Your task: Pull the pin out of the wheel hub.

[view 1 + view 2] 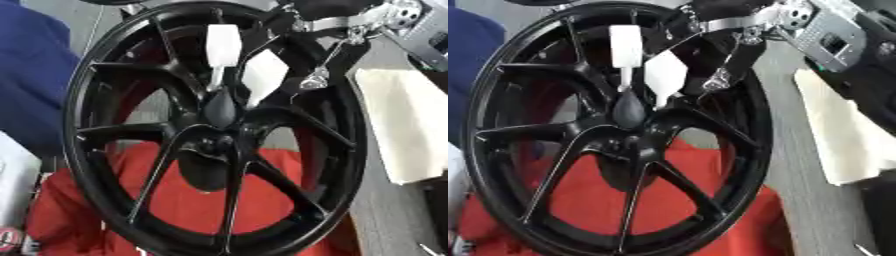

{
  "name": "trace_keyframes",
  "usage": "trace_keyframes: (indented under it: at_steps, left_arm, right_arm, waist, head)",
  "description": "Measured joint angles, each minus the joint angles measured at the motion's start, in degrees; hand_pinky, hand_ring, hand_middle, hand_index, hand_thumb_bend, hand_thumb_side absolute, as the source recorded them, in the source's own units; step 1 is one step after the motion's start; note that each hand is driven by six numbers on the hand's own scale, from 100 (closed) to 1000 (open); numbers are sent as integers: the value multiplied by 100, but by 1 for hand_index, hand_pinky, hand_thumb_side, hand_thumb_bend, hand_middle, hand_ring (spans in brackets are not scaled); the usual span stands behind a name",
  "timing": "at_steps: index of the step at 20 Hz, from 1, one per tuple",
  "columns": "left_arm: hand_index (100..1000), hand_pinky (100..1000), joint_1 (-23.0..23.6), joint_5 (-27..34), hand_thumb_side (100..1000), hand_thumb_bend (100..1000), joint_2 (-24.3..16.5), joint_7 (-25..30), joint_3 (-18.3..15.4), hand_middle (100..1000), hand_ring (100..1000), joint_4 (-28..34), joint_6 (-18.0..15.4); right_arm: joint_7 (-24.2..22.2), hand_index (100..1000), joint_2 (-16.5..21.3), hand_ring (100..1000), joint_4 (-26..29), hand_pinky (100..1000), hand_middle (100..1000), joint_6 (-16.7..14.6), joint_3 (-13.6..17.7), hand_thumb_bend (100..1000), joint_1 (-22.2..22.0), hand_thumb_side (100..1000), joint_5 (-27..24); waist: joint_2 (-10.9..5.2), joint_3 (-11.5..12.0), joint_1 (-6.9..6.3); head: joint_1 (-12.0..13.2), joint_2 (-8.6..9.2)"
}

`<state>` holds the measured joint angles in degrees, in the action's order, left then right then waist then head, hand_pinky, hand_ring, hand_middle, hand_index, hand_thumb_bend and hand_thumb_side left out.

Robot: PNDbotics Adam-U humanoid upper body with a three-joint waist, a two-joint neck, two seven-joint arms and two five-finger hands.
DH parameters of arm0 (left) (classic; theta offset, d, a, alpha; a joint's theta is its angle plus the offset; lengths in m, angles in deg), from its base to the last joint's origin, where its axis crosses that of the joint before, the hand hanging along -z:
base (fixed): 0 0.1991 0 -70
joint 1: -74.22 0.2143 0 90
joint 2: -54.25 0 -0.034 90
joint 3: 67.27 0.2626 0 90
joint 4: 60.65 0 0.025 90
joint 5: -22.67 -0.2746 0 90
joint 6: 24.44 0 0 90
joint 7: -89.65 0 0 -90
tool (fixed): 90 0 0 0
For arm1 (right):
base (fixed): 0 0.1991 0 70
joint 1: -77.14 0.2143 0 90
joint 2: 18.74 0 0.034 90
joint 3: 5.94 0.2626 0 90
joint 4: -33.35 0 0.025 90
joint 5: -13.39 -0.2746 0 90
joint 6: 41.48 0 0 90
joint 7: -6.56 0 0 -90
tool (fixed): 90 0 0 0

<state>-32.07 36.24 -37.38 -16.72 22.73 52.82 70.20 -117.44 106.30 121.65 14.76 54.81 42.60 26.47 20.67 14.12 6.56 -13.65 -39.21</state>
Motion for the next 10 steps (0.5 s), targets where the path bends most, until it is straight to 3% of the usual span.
trace_keyframes:
  at_steps: [2, 7, 10]
  left_arm:
    - [697, 698, 0, 0, 797, 100, -1, 7, 13, 612, 730, 0, 6]
    - [697, 699, 6, 0, 792, 100, -2, 9, 13, 612, 730, 0, 6]
    - [697, 699, 6, 0, 787, 100, -2, 12, 13, 612, 730, 0, 9]
  right_arm:
    - [0, 939, 0, 906, -8, 912, 868, 0, -64, 344, 49, 281, 50]
    - [1, 945, -7, 886, -191, 896, 858, -1, -143, 211, 98, 433, 161]
    - [1, 946, -36, 882, -270, 891, 855, -1, -160, 178, 99, 504, 115]
  waist:
    - [-26, 1, 1]
    - [-76, 6, 0]
    - [-94, 3, 2]
  head:
    - [-4, 1]
    - [-14, 2]
    - [-21, 2]
